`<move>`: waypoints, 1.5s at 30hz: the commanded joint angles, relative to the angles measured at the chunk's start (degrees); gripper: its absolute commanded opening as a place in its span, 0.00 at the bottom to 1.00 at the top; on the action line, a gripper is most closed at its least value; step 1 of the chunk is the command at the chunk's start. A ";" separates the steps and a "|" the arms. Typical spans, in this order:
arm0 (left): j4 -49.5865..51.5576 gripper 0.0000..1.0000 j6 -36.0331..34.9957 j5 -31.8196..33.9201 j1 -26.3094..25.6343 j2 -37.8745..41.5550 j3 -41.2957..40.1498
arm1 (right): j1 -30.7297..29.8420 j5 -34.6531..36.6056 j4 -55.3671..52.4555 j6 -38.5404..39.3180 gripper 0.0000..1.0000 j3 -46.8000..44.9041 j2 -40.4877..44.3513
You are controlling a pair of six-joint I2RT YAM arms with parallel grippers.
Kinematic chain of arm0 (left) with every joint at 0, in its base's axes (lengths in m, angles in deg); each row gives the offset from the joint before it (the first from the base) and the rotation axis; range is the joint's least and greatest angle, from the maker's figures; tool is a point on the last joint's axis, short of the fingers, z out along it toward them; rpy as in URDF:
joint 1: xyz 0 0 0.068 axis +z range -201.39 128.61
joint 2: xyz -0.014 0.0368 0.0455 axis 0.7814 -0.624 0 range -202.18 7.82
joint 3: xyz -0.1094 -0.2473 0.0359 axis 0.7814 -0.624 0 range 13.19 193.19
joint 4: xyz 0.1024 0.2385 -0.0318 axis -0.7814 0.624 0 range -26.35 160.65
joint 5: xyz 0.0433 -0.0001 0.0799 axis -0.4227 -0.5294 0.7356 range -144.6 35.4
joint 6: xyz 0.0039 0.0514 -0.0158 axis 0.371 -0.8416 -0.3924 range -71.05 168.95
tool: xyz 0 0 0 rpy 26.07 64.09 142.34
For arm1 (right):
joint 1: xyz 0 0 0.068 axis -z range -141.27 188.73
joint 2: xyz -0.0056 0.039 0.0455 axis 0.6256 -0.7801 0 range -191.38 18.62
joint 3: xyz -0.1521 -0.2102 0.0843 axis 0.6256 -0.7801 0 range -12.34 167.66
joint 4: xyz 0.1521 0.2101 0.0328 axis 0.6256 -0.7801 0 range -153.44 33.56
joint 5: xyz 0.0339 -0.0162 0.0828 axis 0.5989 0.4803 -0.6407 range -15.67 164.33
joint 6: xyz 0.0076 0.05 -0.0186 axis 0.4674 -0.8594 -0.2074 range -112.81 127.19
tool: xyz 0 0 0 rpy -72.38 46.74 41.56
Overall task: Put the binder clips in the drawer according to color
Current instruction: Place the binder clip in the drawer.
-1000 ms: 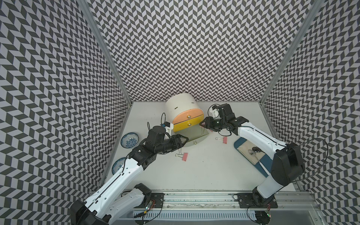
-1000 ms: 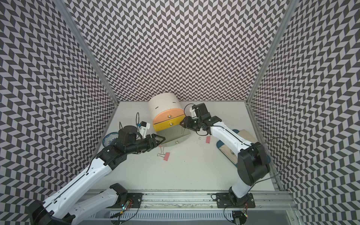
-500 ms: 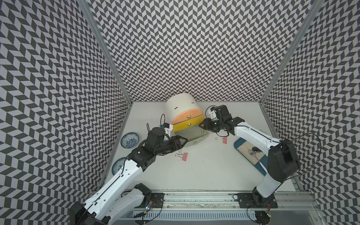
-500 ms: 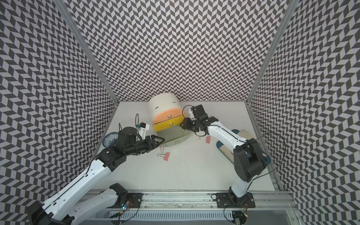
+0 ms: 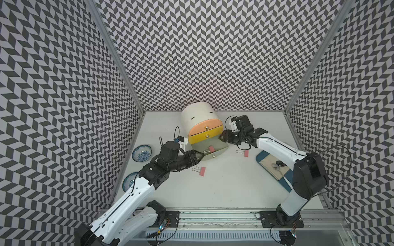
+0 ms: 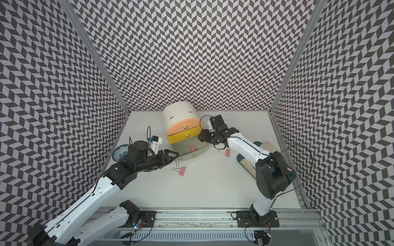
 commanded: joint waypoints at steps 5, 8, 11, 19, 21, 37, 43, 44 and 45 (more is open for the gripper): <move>1.99 0.60 0.33 1.50 -0.07 2.30 0.07 | 0.15 4.00 -1.41 2.08 0.61 -1.62 3.60; 2.17 0.60 0.67 1.68 -0.09 3.11 -0.38 | 1.25 4.90 -1.81 2.86 0.59 -3.73 5.52; 2.52 0.60 0.94 1.77 -0.15 3.90 -0.71 | 3.17 5.20 -1.95 3.48 0.58 -6.75 7.21; 3.31 0.60 2.00 2.04 -0.16 5.89 -1.62 | 11.91 5.18 -1.92 7.38 0.59 -11.19 5.79; 3.32 0.60 2.35 2.04 -0.16 6.03 -1.93 | 13.54 5.49 -2.03 8.77 0.59 -10.68 3.60; 5.07 0.60 2.68 2.30 -0.16 6.49 -1.78 | 18.23 5.11 -0.33 12.47 0.60 -7.24 -8.15; 5.32 0.60 2.22 2.12 -0.16 6.08 -1.77 | 18.23 3.28 0.17 12.86 0.59 -6.99 -9.31; 5.26 0.60 2.15 2.12 -0.16 5.96 -1.71 | 18.23 2.77 0.36 12.98 0.59 -7.29 -9.23; 5.10 0.60 2.15 2.04 -0.16 5.83 -1.74 | 18.18 2.31 0.62 12.98 0.59 -7.74 -9.15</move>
